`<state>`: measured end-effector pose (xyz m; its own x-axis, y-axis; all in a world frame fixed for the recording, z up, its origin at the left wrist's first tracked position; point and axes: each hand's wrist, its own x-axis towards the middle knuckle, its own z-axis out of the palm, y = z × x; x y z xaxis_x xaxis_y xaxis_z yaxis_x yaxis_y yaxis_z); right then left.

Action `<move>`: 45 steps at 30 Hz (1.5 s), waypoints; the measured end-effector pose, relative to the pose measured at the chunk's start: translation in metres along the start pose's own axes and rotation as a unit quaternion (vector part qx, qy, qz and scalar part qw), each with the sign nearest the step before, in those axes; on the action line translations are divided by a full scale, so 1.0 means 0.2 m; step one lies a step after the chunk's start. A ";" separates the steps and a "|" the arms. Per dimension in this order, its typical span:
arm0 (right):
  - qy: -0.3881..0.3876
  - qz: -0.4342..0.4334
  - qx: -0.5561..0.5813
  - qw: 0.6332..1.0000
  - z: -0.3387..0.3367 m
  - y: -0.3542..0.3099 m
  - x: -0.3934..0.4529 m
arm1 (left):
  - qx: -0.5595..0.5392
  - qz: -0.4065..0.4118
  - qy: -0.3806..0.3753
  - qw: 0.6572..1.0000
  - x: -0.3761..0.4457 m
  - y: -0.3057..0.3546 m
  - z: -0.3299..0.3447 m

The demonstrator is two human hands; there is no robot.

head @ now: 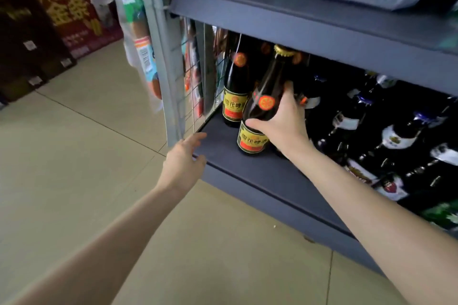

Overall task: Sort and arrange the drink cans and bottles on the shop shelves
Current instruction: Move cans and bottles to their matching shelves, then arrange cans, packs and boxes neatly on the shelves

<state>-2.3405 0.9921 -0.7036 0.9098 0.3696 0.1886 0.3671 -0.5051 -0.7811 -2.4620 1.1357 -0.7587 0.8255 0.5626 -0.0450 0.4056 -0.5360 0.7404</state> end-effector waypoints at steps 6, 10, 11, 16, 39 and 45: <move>0.024 0.071 -0.040 0.996 0.05 -0.02 0.19 | 0.004 0.027 -0.002 1.000 0.02 0.01 0.02; 0.060 0.092 -0.053 0.993 0.10 -0.04 0.23 | -0.008 0.040 -0.002 0.999 0.01 0.00 0.04; 0.071 0.094 -0.056 0.991 0.11 -0.04 0.23 | -0.008 0.042 -0.002 0.999 0.01 0.01 0.04; 0.103 0.104 -0.109 0.983 0.15 -0.03 0.24 | -0.002 0.063 -0.008 0.998 -0.02 0.01 0.03; 0.085 -0.113 -0.217 0.966 -0.93 -0.35 -0.61 | -0.056 0.317 0.189 0.928 -0.20 0.74 -0.44; 0.170 -0.121 -0.253 0.945 -1.38 -0.50 -0.66 | -0.084 0.394 0.174 0.899 -0.28 1.17 -0.50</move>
<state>-2.4429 0.7789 -0.4868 0.7660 0.2933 0.5719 0.5389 -0.7782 -0.3226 -2.4520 1.0414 -0.5165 0.6463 0.2279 0.7283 -0.3399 -0.7685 0.5421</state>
